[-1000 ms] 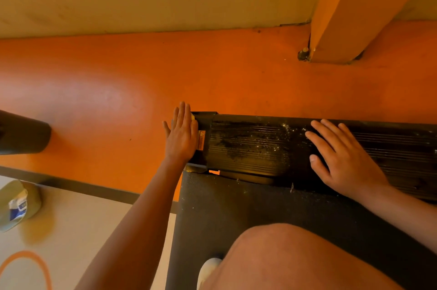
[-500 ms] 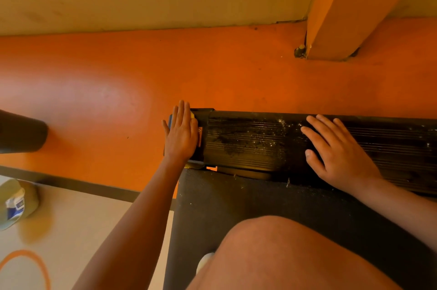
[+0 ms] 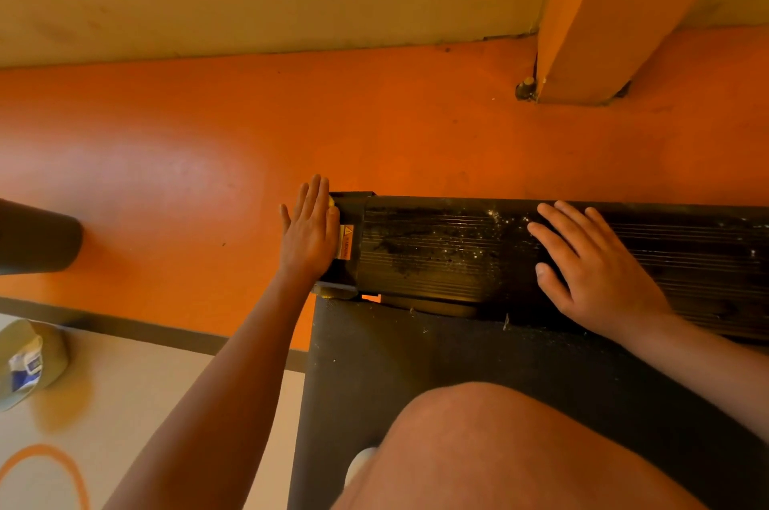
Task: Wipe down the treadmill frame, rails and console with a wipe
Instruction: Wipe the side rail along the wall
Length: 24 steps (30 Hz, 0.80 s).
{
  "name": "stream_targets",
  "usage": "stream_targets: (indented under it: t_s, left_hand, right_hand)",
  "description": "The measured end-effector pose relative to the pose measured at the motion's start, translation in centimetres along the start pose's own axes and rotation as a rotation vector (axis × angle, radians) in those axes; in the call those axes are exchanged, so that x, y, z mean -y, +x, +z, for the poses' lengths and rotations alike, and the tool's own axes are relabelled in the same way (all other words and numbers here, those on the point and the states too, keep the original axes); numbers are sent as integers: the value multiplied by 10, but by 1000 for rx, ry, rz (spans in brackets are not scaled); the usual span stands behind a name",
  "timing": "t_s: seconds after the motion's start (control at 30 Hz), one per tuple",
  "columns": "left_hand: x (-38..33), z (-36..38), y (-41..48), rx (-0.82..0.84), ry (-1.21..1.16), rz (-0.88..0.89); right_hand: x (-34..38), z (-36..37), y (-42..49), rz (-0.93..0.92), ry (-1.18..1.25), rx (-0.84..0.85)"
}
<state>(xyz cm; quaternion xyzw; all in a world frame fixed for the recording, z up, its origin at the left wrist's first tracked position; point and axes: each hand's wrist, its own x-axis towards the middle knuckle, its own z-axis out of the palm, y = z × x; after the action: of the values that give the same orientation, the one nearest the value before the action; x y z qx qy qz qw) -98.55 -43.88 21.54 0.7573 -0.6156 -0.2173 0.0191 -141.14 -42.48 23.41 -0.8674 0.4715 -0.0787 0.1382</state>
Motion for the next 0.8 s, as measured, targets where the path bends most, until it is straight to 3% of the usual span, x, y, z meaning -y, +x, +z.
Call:
stream_targets:
  t_s: [0.33,0.8]
  left_hand:
    - [14,21,-78,42,25,112]
    - [-7,7,-52,-28,-214,105]
  right_hand:
    - [0,1,0,-4,-9,-16]
    - [1,1,0,-9,-11,-13]
